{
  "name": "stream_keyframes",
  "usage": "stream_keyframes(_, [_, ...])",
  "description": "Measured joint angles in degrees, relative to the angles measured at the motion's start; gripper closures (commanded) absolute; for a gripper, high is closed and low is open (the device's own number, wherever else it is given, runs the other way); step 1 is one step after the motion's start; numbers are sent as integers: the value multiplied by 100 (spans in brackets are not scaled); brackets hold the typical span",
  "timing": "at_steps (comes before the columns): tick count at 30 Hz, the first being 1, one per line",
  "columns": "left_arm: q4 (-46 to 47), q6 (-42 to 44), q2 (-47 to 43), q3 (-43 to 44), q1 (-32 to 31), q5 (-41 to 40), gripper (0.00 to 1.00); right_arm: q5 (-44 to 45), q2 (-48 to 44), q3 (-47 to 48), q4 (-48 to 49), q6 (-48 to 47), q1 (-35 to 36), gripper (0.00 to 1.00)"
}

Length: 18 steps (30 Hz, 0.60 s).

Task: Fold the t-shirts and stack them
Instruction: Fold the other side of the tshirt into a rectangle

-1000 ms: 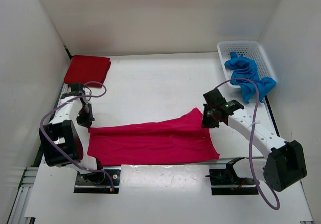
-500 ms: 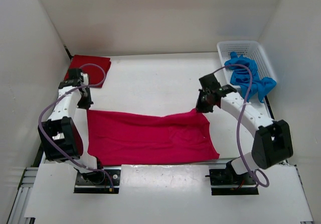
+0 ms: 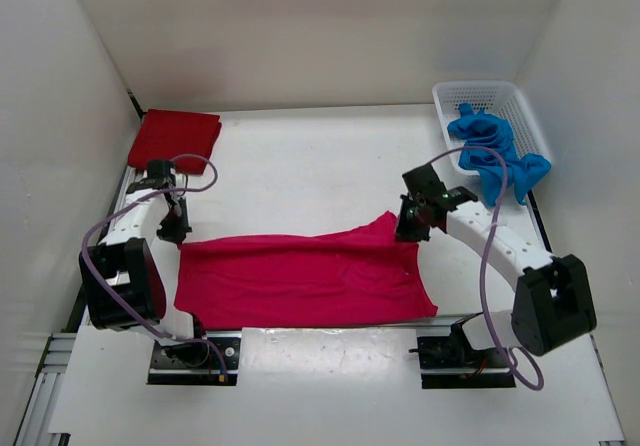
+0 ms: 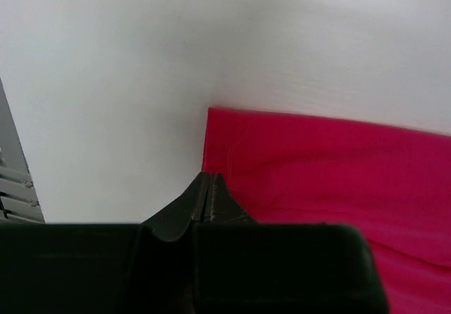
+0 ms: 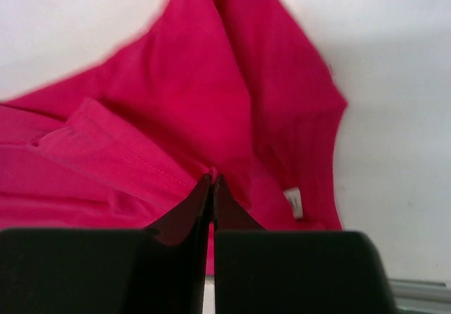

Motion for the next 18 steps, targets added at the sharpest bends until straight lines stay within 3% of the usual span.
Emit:
stream_keyframes(6, [-15,0,-297,-577,0,-197,90,-155,-575,-741,-50,160,33,100])
stream_keyframes(18, [157,0,-341,-778,-2,-463,90,-361,-599,-1082,37,282,105,100])
